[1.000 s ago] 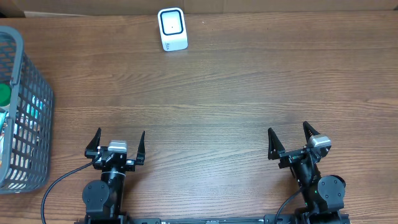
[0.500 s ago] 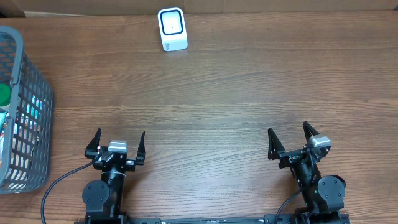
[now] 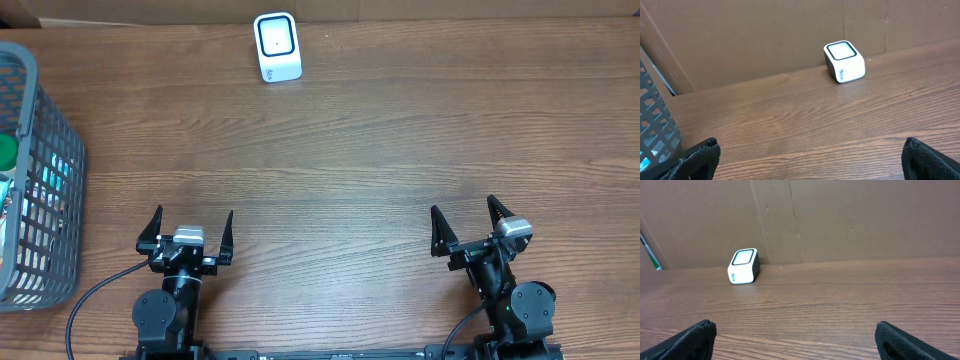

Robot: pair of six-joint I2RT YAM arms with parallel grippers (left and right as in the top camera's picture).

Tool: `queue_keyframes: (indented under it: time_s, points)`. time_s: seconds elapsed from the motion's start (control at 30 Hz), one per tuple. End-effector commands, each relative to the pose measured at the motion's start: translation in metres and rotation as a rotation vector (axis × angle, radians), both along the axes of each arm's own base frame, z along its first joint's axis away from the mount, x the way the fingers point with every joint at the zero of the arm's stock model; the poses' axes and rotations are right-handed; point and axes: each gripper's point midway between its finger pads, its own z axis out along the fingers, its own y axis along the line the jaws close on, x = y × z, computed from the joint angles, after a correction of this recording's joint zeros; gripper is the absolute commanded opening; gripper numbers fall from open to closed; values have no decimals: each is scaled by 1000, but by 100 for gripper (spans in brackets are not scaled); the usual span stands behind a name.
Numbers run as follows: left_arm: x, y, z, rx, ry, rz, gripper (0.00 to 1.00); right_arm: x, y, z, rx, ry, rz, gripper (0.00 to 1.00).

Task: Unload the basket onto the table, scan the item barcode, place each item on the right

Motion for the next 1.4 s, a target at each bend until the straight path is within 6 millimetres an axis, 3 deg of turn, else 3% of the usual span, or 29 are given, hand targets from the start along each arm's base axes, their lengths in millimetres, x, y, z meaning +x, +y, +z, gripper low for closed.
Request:
queue_keyframes:
  time_s: [0.0,0.63,0.97,1.1,1.23,1.37]
  points:
    - [0,-1,0,-18,-6,-2,99,0,-1,-1,3,-6,-6,100]
    - [0,-1,0,-20,-7,-1,99,0,-1,-1,3,-6,-6,100]
    - [0,-1,13,-70,-51,2,100,0,-1,-1,3,-6,-6,100]
    - [-1,-1,18,-168,-52,8,100,0,-1,-1,3,-6,-5,100]
    - [-3,-2,31,-211,-74,-1,100,0,-1,-1,3,-6,-6,100]
    - [-10,-6,59,-210,-82,-22,100,0,-1,-1,3,-6,-5,100]
